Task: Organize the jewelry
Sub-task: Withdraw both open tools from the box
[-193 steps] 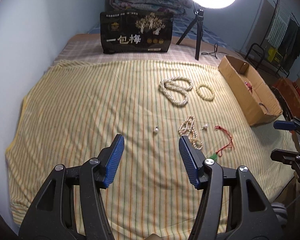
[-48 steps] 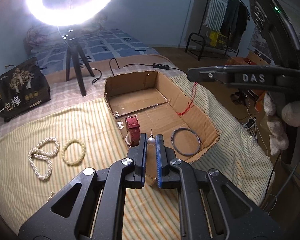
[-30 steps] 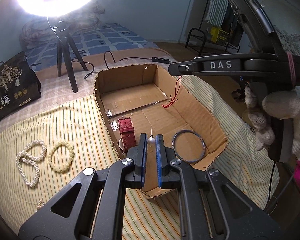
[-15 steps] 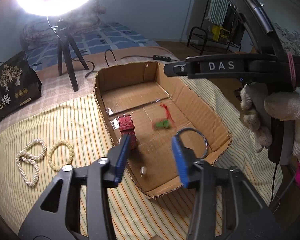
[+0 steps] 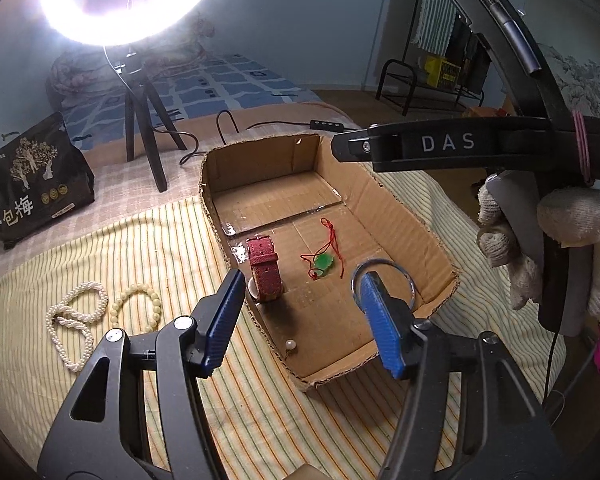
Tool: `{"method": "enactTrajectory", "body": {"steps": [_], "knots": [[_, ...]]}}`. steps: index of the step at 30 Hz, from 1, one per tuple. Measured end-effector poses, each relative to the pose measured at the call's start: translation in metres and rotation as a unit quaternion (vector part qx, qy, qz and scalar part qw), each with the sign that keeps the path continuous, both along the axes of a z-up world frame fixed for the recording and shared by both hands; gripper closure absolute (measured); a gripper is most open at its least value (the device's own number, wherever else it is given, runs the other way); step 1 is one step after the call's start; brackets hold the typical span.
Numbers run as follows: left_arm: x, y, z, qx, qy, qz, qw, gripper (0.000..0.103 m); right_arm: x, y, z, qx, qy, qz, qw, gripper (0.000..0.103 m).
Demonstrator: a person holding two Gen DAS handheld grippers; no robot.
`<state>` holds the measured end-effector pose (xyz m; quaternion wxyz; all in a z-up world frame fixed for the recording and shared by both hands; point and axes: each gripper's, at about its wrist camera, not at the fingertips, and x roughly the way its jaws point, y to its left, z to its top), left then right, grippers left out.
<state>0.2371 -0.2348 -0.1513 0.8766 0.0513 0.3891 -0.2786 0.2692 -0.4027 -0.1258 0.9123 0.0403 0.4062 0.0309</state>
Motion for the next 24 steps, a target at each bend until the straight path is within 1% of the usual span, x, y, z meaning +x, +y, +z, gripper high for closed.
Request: {"method": "enactTrajectory", "body": {"steps": [8,13,16,24], "knots": [[-0.01,0.012,0.012,0.001,-0.013,0.006,0.9999,0.041,-0.012,0.005,0.015,-0.003,-0.008,-0.011,1.0,0.004],[-0.017,0.027,0.022,0.0,-0.022,0.017,0.9996,0.041,-0.022,0.009,0.025,-0.019,-0.018,-0.022,0.999,0.004],[-0.02,0.041,0.029,0.0,-0.027,0.026,0.9993,0.041,-0.031,0.014,0.031,-0.023,-0.026,-0.023,0.999,0.001],[-0.029,0.089,0.041,0.004,-0.035,0.06,0.9976,0.041,-0.051,0.032,0.041,-0.037,-0.026,-0.003,0.999,0.0]]}}
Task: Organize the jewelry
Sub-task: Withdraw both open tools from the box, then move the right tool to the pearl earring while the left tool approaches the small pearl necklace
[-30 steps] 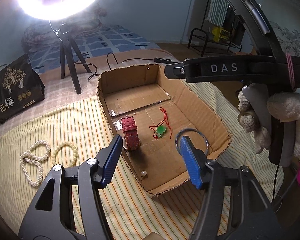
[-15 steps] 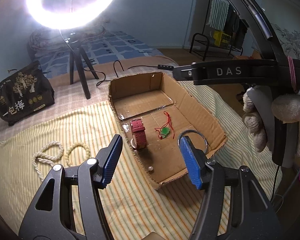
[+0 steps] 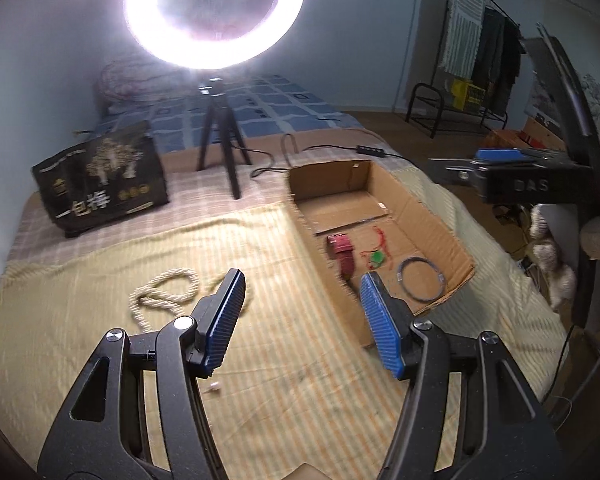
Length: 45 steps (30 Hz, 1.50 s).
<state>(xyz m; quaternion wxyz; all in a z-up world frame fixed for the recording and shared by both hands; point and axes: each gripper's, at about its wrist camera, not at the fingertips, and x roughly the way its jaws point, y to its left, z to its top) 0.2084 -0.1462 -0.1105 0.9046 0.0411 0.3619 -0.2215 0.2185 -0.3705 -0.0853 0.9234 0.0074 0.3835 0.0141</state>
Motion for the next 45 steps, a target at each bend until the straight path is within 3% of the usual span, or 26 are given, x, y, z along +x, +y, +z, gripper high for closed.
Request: {"method": "enactTrajectory", "body": {"steps": [9,21,36,38,45], "knots": [[-0.012,0.077,-0.008,0.009,0.008,0.061,0.9981,0.041,-0.024,0.033,0.005,-0.026,-0.006,0.025,0.999,0.0],[-0.033,0.166,-0.042,0.016,0.04,0.129,0.9908,0.041,-0.042,0.109,-0.011,-0.002,0.017,0.142,0.99,0.004],[-0.046,0.181,-0.072,0.002,0.07,0.118,0.9906,0.041,-0.022,0.19,-0.086,0.05,0.139,0.243,0.959,0.048],[-0.046,0.179,-0.074,0.0,0.073,0.112,0.991,0.046,-0.016,0.2,-0.097,0.053,0.153,0.252,0.954,0.055],[-0.044,0.173,-0.086,-0.004,0.083,0.095,0.992,0.051,-0.006,0.223,-0.119,0.044,0.171,0.268,0.947,0.063]]}}
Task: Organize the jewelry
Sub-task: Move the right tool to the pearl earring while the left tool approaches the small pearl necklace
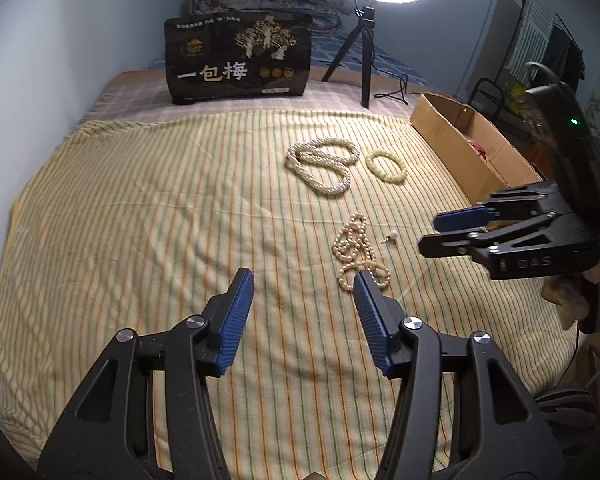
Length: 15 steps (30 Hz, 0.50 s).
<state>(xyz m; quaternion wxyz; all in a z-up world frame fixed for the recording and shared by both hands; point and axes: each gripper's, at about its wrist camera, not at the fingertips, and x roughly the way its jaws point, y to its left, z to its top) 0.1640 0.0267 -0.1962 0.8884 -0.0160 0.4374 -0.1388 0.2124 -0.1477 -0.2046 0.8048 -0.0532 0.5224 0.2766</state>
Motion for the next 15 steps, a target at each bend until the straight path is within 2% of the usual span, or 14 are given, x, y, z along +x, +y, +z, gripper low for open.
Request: {"method": "enactTrajectory", "body": {"steps": [12,15], "knots": [[0.005,-0.007,-0.017,-0.002,0.011,-0.018,0.9998,0.054,0.012,0.025,-0.015,-0.034,-0.015,0.014,0.999,0.073],[0.005,-0.011,-0.02,-0.002,0.012,-0.024,0.9996,0.054,0.013,0.03,-0.019,-0.05,-0.02,0.022,0.998,0.079]]}}
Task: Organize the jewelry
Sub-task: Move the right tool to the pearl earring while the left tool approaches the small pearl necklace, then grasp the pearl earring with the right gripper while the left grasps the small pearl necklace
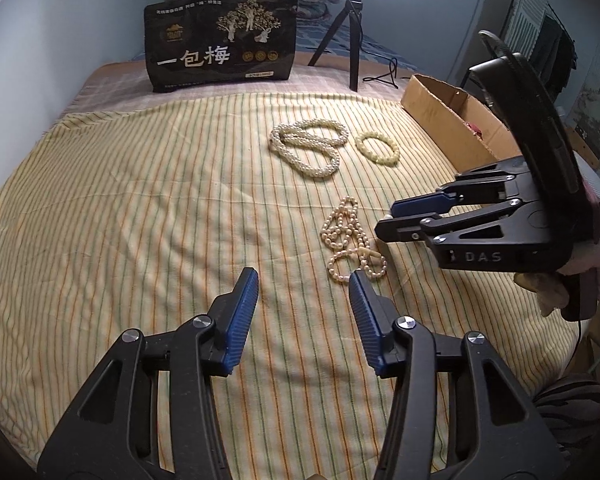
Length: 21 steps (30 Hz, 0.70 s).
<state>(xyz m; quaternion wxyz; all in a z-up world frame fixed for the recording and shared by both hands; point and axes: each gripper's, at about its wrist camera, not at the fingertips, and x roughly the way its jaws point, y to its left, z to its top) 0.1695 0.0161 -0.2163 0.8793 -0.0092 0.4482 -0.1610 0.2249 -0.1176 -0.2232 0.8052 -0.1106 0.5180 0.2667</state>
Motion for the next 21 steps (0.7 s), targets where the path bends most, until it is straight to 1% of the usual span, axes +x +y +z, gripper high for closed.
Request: {"method": "enactTrajectory", "body": {"steps": [2,3,6,12,16,21], "knots": [[0.001,-0.003,-0.002,0.0,0.002,-0.003,1.0,0.054,0.0,0.003,-0.003,-0.013,-0.004,0.002,1.0,0.084],[0.002,-0.005,-0.003,-0.001,0.003,-0.006,1.0,0.054,0.001,0.003,-0.004,-0.015,-0.004,0.002,1.0,0.085],[0.005,-0.013,-0.006,0.001,0.007,-0.014,0.9999,0.054,0.003,0.0,-0.003,-0.009,-0.003,-0.004,1.0,0.093],[0.014,-0.033,-0.015,0.006,0.017,-0.034,0.9993,0.054,0.007,-0.013,-0.004,0.005,0.002,-0.019,1.0,0.094],[0.023,-0.042,-0.025,0.009,0.024,-0.035,0.9991,0.054,0.006,-0.02,-0.003,0.01,0.003,-0.023,1.0,0.094],[0.033,-0.051,-0.032,0.021,0.019,-0.036,0.999,0.054,0.006,-0.026,-0.003,0.011,0.002,-0.028,1.0,0.094]]}}
